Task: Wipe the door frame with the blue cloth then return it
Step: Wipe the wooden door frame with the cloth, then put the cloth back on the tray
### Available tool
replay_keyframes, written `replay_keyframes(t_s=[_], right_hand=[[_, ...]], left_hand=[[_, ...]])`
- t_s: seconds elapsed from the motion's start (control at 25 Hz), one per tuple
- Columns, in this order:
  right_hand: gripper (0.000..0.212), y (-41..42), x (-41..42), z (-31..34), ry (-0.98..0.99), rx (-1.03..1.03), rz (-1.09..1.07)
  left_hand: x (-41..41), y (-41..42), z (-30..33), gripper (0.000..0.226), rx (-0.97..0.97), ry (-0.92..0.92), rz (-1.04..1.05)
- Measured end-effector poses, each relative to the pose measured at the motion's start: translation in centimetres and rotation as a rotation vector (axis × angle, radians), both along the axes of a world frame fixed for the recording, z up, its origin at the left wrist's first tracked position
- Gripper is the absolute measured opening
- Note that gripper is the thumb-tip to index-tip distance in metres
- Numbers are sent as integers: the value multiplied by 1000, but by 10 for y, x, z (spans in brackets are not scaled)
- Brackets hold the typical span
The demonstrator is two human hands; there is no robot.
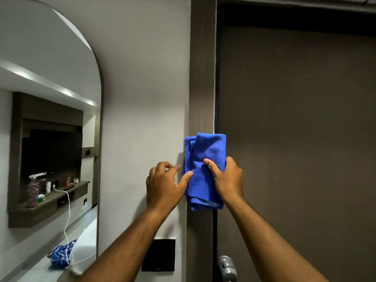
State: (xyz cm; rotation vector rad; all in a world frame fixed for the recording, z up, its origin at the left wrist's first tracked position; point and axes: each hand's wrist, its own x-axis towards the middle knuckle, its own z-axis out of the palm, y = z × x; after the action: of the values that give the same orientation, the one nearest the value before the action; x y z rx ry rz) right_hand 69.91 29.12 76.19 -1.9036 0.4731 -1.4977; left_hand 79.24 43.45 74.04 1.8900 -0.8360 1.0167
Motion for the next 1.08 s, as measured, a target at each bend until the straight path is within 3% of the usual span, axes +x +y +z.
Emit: replay_keyframes(t_s=[0.16,0.28,0.4,0.52,0.64,0.84,0.96,1.08], right_hand=[[39,21,-13,-16,-206,133,318],[30,27,-43,-11,-276,161,374],[38,28,-83,-10,-330,189,359],[53,20,-134,-20,-320,229,278],[54,11,-199,-39,-298,309,201],[51,1,-331,-96,-300,464,-115],[47,9,-403,-130,-214,555,-308],[28,25,-477,-164,-210,652,-521]], left_hand=[[-26,-6,-1,50,-107,181,-248],[-51,-12,-2,49,-197,392,-554],[-82,-22,-9,57,-217,746,-975],[-120,-40,-19,60,-68,1126,-1395],[-174,-69,-43,55,70,1330,-1703],[-286,-118,-82,49,276,1497,-1874],[-343,-140,-110,24,379,1518,-1850],[-410,-159,-145,8,532,1488,-1807]])
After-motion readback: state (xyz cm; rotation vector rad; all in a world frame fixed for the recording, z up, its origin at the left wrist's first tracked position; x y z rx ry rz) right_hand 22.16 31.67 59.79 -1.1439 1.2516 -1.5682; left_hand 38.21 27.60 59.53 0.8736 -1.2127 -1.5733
